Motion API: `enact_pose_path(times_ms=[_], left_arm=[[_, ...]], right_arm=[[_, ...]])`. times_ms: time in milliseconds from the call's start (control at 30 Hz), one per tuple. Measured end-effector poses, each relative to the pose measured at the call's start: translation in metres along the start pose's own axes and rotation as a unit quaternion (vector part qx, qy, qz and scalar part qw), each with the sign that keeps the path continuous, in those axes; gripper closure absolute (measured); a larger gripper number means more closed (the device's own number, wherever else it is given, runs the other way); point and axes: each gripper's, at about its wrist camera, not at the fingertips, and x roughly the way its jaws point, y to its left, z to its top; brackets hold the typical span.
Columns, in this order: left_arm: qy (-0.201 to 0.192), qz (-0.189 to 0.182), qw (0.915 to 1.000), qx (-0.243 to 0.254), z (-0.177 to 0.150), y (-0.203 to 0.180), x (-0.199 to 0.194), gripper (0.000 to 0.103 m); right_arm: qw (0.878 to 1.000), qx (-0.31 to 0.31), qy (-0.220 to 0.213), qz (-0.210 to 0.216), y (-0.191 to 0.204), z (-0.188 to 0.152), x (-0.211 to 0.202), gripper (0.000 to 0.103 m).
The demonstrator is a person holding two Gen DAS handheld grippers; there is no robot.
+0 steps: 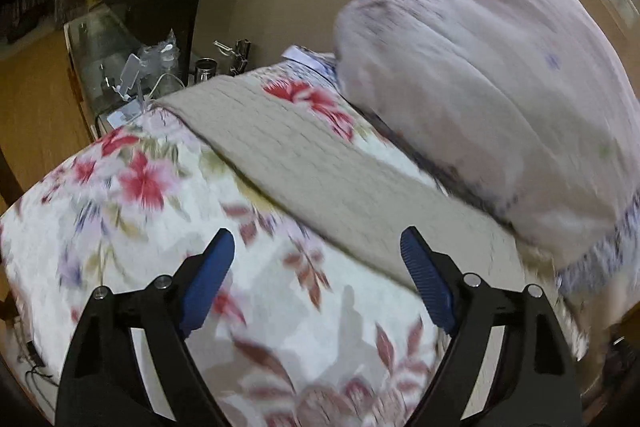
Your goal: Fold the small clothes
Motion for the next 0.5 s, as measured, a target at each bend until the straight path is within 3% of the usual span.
enact_pose_path(times_ms=[33,100,167,367,500], left_arm=[[0.002,-0.002,0.9999,-0.014,0.01,0.01,0.007,0.019],[0.007,-0.003,0.9993,-0.037,0.019,0.02,0.018,0.019],[0.014,-0.008,0.9974,-0.07,0.029,0.036,0.029,0.019],[0.027,-0.013,0.9882,-0.15,0.053,0.08,0.057,0.033],[0.013,-0.036,0.9814,-0.188,0.068,0.094,0.064,0.037]], right_arm=[[0.997,-0.023,0.069,0.009,0.025,-0.024,0.032,0.057],[0.992,-0.023,0.119,0.033,0.045,-0.056,0.048,0.049],[0.991,-0.019,0.125,0.032,0.046,-0.067,0.047,0.037],[0.993,0.001,0.111,-0.044,0.005,-0.063,0.012,0.035],[0.992,0.019,0.094,-0.081,-0.016,-0.06,-0.001,0.031]])
